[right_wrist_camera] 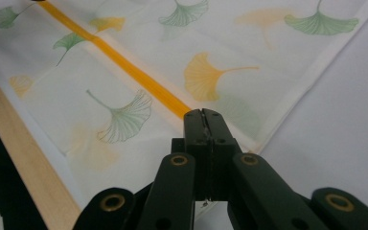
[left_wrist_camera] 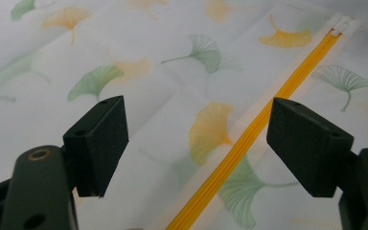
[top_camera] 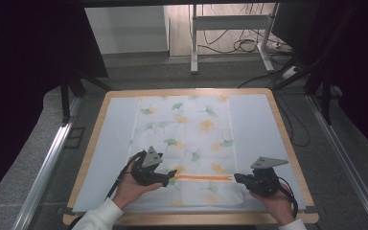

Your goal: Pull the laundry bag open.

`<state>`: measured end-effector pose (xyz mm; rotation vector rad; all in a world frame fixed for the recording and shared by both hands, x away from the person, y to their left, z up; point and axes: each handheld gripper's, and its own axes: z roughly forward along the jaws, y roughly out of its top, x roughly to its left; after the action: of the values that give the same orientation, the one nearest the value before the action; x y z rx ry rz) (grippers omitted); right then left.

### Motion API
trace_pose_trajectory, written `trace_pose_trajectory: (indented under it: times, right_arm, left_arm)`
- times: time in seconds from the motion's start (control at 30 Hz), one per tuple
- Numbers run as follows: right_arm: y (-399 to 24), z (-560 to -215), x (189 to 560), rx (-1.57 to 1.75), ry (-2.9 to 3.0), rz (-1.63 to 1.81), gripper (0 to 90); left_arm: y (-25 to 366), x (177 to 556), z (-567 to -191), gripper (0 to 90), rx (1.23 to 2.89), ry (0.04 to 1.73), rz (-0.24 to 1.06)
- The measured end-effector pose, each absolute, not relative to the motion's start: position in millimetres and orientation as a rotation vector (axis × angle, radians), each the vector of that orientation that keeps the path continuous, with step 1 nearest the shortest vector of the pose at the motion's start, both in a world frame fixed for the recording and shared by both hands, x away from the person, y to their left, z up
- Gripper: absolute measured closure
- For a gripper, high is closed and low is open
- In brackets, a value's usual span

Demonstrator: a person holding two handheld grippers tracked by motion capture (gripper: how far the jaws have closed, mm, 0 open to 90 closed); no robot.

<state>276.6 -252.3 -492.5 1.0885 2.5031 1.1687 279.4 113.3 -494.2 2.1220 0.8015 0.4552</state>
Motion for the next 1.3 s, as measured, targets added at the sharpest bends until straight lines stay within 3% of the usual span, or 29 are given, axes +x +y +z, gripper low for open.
trace_pose_trajectory:
  times: [0.47,0.87,1.3]
  right_arm:
    - [-254.7,-498.1,250.8,1.06,2.535,1.161,88.7]
    - [-251.7,-505.0,247.8,1.044,2.565,1.124,88.7]
    - [-248.1,-508.5,248.7,1.018,2.588,1.094,88.7]
  left_arm:
    - [67.3,294.1,-499.0,22.7,2.151,0.742,0.365]
    - [32.1,305.9,-494.6,28.9,2.209,0.672,0.336]
    - [-3.3,316.6,-494.2,28.8,2.216,0.635,0.313]
